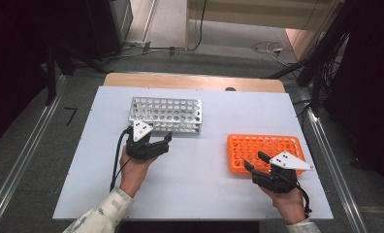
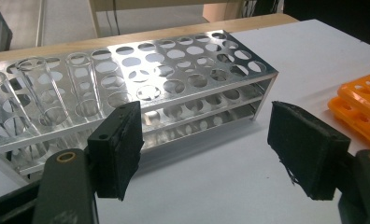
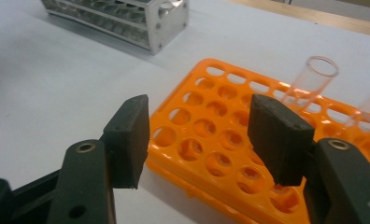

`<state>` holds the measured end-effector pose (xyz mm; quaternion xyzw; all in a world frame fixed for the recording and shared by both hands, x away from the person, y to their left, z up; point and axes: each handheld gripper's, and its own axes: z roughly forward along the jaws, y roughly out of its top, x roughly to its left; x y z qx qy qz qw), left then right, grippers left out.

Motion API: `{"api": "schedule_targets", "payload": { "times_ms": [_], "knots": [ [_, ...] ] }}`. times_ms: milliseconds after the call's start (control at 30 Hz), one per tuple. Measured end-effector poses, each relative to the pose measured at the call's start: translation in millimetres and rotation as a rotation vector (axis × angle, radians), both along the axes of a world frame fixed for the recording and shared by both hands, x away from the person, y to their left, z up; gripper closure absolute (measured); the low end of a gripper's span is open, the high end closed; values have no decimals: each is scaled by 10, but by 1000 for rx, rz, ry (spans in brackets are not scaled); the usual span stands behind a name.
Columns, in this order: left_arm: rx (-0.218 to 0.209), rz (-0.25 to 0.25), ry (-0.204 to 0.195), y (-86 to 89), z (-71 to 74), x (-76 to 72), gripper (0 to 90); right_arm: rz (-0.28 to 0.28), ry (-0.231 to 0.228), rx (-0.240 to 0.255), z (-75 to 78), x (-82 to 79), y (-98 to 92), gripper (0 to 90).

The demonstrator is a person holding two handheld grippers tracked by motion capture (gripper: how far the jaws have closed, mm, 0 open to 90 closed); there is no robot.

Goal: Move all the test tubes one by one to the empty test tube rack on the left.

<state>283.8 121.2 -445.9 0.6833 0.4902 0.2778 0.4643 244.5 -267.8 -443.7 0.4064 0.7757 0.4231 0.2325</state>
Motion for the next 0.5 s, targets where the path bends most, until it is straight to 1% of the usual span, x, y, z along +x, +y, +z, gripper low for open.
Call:
{"api": "schedule_targets", "payload": {
  "times_ms": [167,500],
  "knots": [
    [1,1,6,2,0,5,238,-29,0,-4,-25,30,-83,376],
    [6,0,13,-10,-14,10,236,-79,10,-9,-79,103,-163,391]
  ]
}}
